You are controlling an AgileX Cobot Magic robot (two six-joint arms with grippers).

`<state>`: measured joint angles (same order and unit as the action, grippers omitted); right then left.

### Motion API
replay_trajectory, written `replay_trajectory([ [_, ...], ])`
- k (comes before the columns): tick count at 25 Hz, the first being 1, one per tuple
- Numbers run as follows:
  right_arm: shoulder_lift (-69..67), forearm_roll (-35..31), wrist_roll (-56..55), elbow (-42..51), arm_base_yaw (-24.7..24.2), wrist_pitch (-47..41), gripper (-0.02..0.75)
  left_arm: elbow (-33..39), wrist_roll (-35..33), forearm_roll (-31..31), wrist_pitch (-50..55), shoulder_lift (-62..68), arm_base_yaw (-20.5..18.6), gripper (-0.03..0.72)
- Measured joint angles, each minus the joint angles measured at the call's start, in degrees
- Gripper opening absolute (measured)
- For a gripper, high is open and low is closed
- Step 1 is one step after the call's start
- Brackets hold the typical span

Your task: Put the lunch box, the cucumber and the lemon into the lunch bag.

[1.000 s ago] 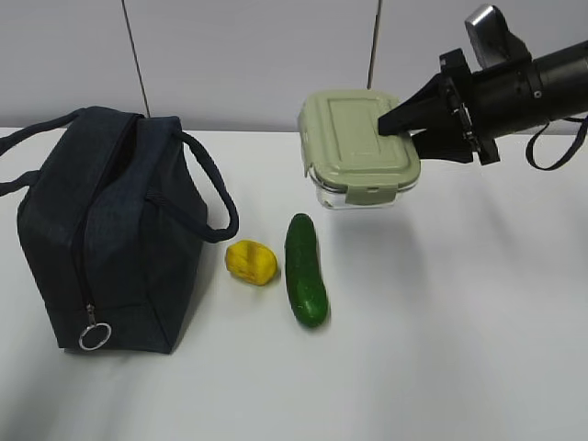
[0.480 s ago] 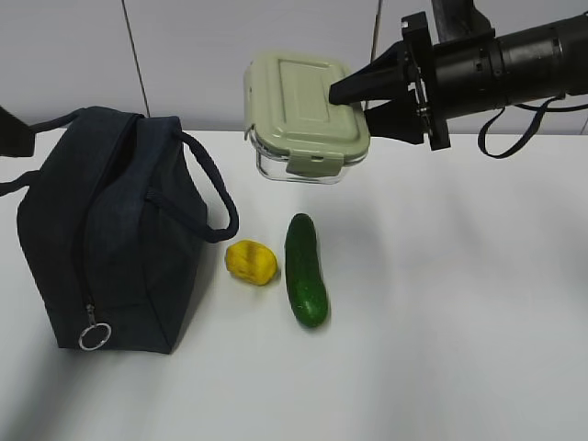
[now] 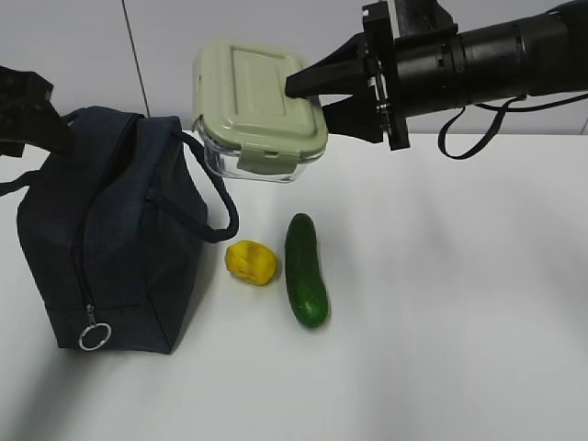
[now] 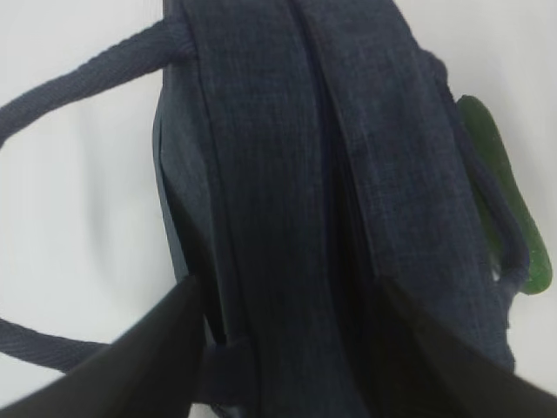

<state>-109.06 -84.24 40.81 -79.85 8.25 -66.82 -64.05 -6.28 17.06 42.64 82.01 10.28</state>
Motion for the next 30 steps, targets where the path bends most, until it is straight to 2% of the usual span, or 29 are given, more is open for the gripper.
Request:
replay_trajectory([
  [10,0.0,-1.0,0.1,-4.6,2.8,-0.1,0.363,-3.2,0.0,-0.3,-1.2,6.9,-0.9,0.394],
  [12,0.0,-1.1,0.1,-4.7,2.8,-0.2,0.363,-3.7,0.0,-0.3,-0.4,8.2,-1.0,0.335],
  [17,0.0,-1.1,0.1,-4.7,2.8,-0.2,0.363,-4.0,-0.5,-0.2,1.3,9.3,-1.0,0.068],
  [19,0.0,-1.1,0.1,-4.7,2.8,-0.2,0.363,-4.5,-2.0,1.5,2.3,9.5,-1.0,0.011],
  [24,0.0,-1.1,0.2,-4.7,2.8,-0.2,0.363,-8.3,-5.7,8.3,6.7,9.5,-1.0,-0.006],
  [30,0.0,-1.1,0.2,-4.7,3.3,1.0,0.363,-12.5,-6.1,10.5,10.5,9.5,-1.0,-0.006],
])
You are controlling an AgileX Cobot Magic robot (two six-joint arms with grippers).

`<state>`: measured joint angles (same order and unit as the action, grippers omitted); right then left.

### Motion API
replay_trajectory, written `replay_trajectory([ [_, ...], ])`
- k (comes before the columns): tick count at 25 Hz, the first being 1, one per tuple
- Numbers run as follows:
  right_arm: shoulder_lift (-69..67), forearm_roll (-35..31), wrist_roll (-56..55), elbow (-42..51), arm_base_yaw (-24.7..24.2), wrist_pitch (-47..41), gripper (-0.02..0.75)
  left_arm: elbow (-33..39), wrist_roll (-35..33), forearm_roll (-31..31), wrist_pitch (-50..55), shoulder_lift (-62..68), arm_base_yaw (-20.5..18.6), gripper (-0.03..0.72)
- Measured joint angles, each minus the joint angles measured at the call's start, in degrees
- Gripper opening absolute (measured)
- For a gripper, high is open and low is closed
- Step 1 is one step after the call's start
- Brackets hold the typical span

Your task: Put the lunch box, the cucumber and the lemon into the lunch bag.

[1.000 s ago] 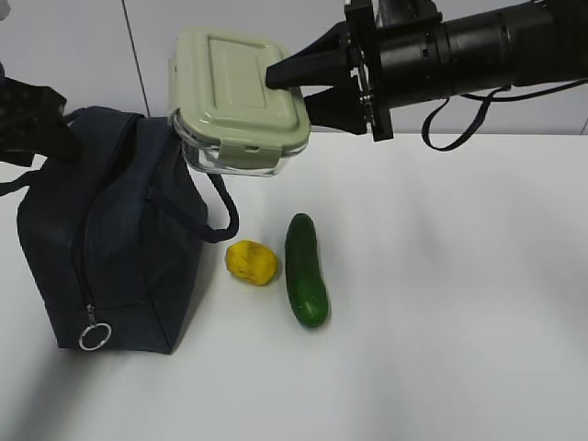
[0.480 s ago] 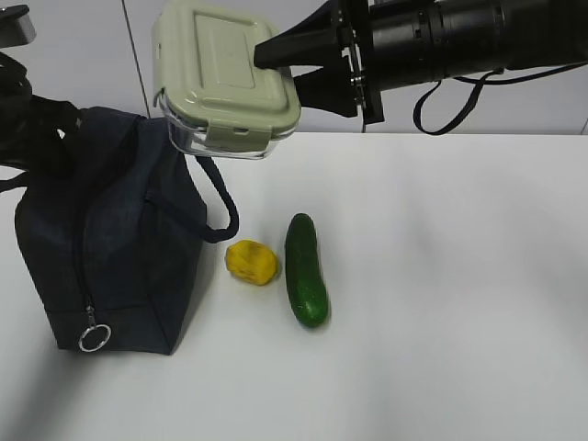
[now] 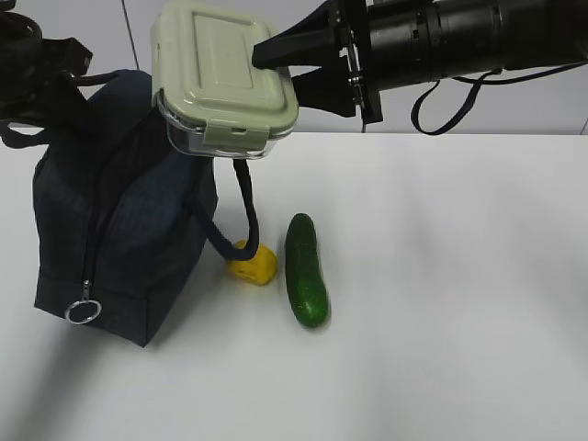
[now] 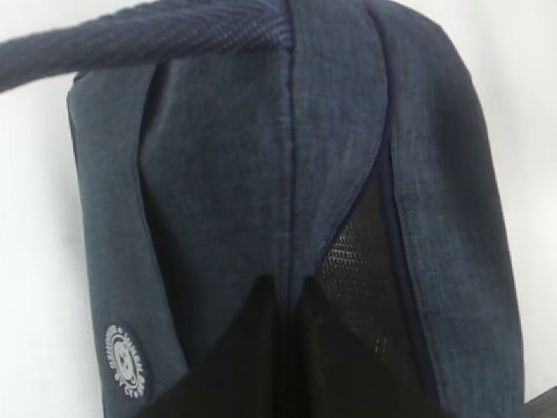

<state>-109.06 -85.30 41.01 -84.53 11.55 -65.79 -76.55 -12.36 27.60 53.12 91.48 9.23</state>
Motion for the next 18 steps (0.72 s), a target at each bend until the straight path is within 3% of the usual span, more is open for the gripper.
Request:
replay_trajectory([
  [18,-7.2,-2.0,-0.1,0.0,2.2,4.7,0.363,-1.1,-2.4,4.2,1.5,0.0,0.0,-0.006],
])
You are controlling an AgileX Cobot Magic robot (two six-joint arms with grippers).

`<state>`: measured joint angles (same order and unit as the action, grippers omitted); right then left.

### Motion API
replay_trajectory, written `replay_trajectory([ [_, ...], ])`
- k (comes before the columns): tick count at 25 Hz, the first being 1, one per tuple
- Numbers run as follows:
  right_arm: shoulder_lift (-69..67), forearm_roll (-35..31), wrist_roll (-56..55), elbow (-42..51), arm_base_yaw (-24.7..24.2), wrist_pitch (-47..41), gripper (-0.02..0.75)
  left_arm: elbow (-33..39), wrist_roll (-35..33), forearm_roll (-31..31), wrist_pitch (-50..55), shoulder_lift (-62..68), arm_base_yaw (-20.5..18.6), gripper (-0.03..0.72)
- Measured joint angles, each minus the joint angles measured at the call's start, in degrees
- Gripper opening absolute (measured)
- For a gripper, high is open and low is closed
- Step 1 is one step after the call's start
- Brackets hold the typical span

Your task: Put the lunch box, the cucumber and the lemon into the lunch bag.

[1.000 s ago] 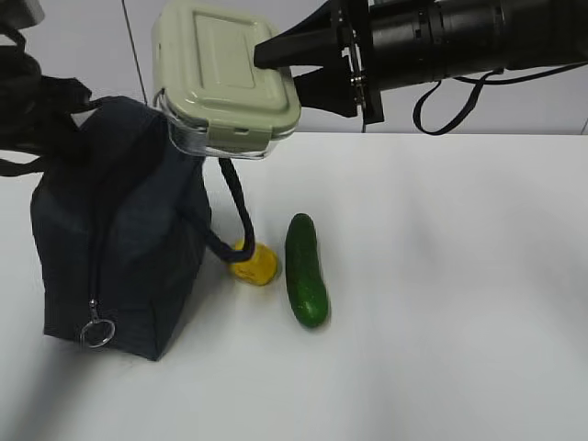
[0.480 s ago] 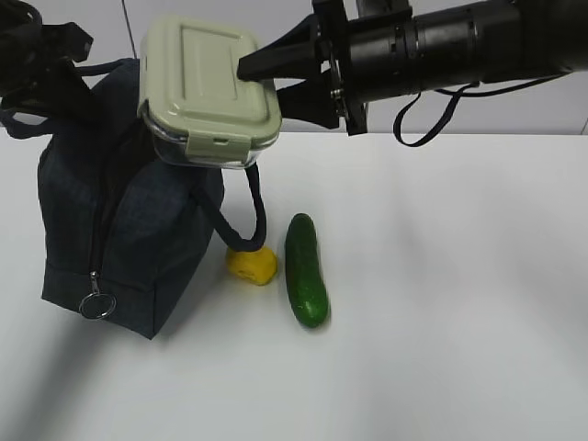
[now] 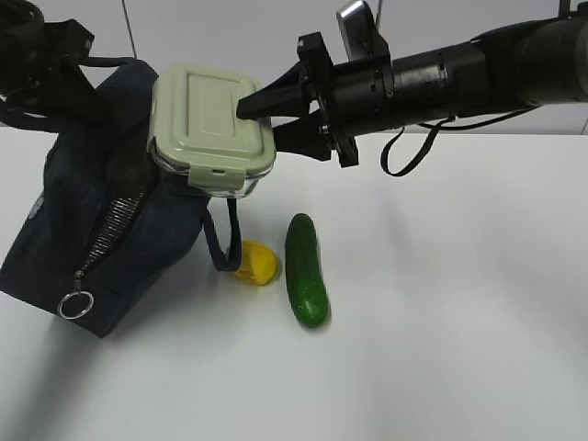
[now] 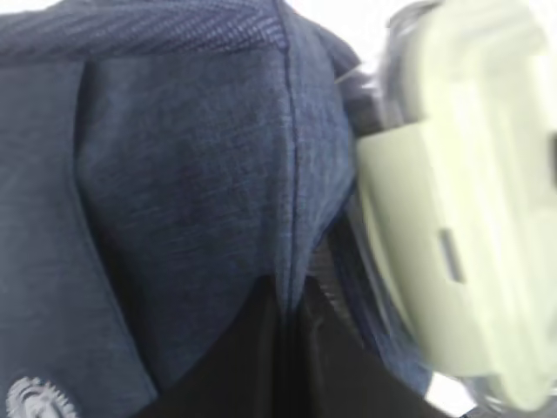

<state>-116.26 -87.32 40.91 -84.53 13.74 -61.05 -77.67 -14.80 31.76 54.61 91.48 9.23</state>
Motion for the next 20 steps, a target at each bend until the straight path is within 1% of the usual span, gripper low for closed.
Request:
replay_trajectory([
  [6,-2.2,0.8,-1.3,0.0,0.0,0.8,0.363,0.0,-2.6,3.4,-0.5,0.0,0.0,-0.006],
  [14,-4.8,0.6,-2.2,-0.1,0.0,0.9,0.363,0.0,-6.4,10.4,-1.2,0.0,0.0,-0.006],
  [20,-4.8,-1.0,-2.3,-1.5,1.0,1.2,0.363,0.0,-7.0,12.8,-1.1,0.4,0.0,-0.006],
])
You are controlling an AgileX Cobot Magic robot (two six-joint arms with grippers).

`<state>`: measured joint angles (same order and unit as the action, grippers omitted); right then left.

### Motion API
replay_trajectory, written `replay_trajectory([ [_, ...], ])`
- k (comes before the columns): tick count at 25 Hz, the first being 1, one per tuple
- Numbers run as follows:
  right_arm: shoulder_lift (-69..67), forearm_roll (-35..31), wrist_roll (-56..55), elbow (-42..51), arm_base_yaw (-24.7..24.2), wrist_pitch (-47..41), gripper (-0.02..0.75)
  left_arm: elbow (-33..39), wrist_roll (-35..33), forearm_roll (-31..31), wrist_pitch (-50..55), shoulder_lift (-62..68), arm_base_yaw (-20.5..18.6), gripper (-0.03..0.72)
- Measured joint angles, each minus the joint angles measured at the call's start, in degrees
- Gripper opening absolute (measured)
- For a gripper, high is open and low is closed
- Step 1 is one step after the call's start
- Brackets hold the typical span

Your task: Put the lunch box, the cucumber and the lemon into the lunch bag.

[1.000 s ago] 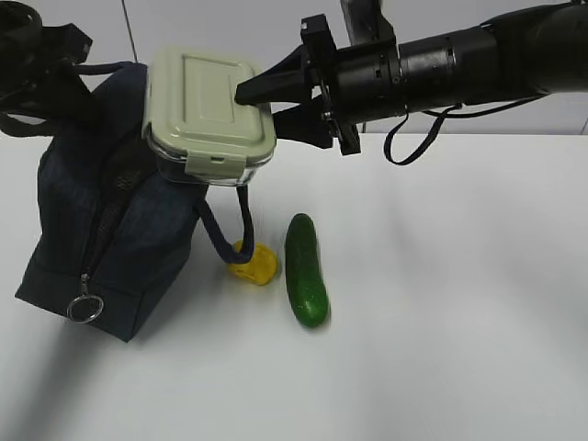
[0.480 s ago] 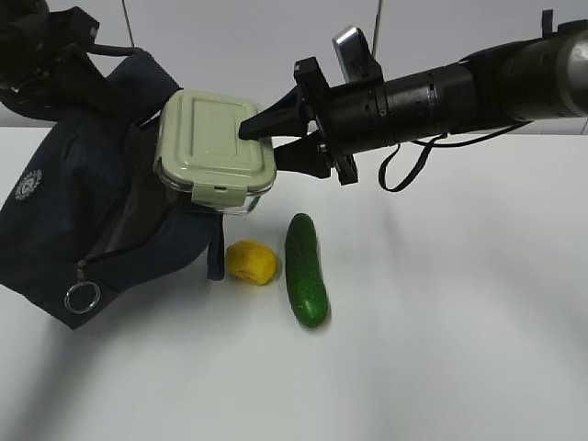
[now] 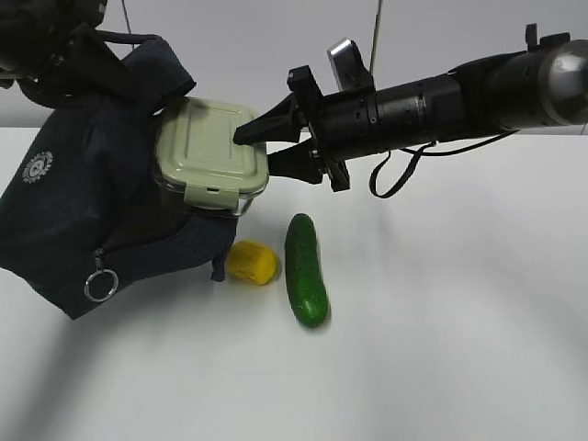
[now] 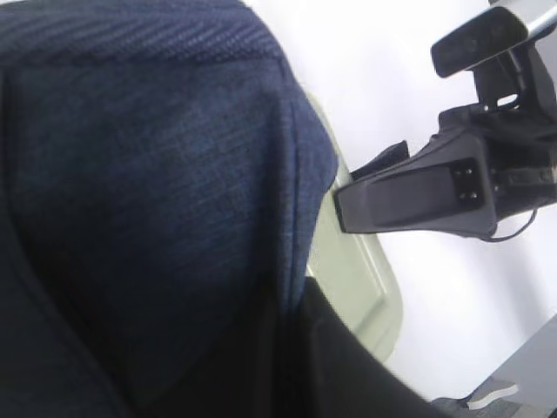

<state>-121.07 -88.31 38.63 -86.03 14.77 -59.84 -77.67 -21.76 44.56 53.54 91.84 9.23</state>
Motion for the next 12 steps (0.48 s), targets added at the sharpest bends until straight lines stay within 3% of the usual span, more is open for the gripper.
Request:
replay_trajectory([
  [12,-0.4,1.8,0.1,-4.5,2.2,1.8,0.363,0.0,-1.4,4.9,0.8,1.3,0.0,-0.006],
])
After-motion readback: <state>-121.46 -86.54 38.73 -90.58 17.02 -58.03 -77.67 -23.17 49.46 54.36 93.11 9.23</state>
